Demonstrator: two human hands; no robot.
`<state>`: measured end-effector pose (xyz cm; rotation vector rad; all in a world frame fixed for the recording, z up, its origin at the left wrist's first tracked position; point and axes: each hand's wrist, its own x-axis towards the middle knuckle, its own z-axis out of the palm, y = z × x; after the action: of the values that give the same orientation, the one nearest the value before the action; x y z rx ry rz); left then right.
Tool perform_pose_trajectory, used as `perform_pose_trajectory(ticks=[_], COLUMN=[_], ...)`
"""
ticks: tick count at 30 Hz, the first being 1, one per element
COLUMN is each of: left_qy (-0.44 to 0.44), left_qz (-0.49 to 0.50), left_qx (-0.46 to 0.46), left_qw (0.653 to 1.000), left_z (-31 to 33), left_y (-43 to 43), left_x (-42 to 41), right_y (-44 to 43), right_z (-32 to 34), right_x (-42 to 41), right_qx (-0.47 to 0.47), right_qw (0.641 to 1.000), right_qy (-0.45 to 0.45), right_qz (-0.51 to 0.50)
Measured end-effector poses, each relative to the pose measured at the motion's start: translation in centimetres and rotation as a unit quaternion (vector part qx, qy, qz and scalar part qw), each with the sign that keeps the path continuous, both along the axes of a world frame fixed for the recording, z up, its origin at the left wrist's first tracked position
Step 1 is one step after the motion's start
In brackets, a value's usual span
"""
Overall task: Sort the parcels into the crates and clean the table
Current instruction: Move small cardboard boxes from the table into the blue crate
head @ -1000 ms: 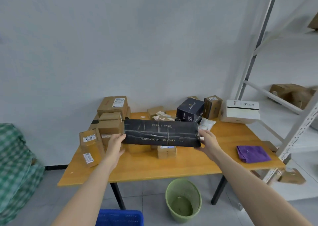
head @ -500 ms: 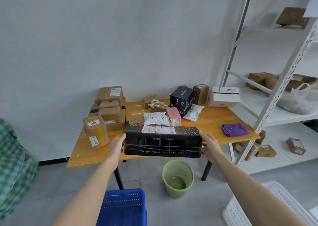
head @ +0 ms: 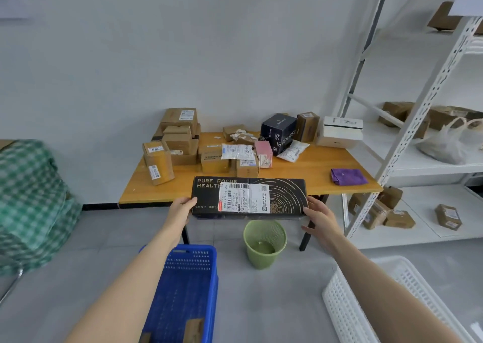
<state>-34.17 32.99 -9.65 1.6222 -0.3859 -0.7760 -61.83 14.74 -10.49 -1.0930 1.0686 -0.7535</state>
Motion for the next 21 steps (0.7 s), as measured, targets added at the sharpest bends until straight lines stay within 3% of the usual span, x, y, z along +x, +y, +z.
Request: perform_pose_trajectory(ticks=[8, 15, 21], left_qy=[0.046, 0.064, 0.074], left_qz=[0.029, 0.021, -0.026], left_qx=[-0.032, -0.019, 0.032], left_qw=[0.998, 0.998, 0.996], left_z=[-0.1, 0.4, -0.1], left_y=[5.8, 8.8, 11.8], left_x=[-2.9, -1.8, 0.4], right_y=[3.6, 4.5, 6.0], right_z=[0.0, 1.3, 1.8], right_x=[-0.5, 2.0, 5.9], right_qx=[0.018, 0.046, 0.036], right_qw=[0.998, 0.989, 0.989], right_qy=[-0.044, -0.134, -0.137], right_qz=[0.043, 0.035, 0.053])
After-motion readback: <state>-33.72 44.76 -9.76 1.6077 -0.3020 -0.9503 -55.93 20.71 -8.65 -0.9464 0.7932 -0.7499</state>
